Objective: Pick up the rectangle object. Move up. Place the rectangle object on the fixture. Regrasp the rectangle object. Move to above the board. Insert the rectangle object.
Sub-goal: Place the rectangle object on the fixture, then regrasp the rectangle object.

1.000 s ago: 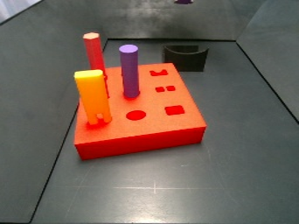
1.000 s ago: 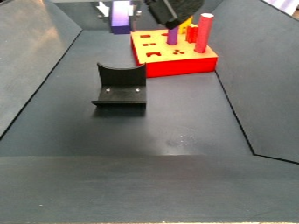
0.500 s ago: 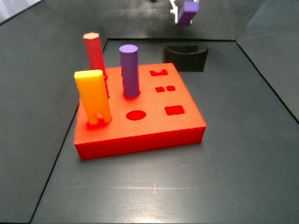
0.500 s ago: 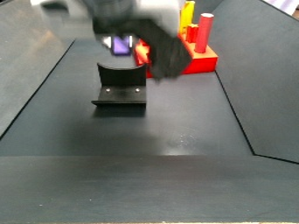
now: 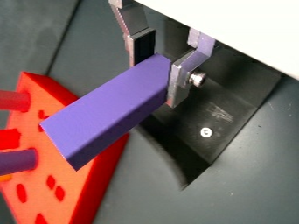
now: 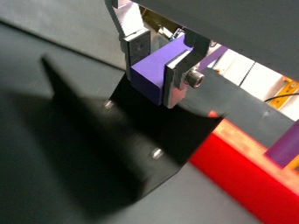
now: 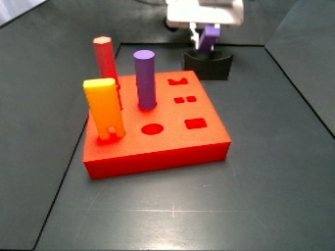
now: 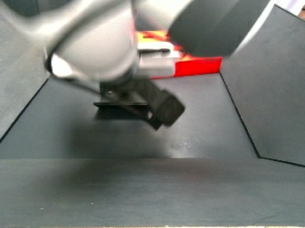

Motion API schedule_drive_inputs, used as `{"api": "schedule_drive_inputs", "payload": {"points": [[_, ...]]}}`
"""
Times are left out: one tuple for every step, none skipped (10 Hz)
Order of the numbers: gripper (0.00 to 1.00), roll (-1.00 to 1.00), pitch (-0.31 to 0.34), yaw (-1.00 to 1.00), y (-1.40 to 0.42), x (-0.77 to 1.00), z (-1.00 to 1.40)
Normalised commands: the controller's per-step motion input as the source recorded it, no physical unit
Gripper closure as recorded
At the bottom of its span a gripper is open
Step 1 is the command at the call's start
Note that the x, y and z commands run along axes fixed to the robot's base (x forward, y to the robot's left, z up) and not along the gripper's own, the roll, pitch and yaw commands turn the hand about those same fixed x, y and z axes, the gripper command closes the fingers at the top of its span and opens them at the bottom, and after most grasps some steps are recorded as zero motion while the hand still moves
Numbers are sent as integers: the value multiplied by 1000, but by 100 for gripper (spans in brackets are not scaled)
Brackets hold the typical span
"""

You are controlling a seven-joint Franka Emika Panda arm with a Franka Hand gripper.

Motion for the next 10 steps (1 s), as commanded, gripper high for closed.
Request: {"api": "schedule_drive_inputs", "payload": {"points": [[100, -178, 48, -122, 114, 179, -1000], [100, -165, 29, -119, 96, 149, -771], [100, -163, 14, -114, 77, 125, -600], [100, -154, -2, -100, 64, 98, -385], [100, -125, 1, -90, 66, 83, -316], [100, 0, 0, 0, -500, 0, -167], [0, 0, 0, 0, 0, 0, 0], [0, 2, 75, -14, 0, 0, 1000], [0, 8, 79, -10, 0, -9, 1000], [0, 33, 77, -14, -2, -21, 1000]]}}
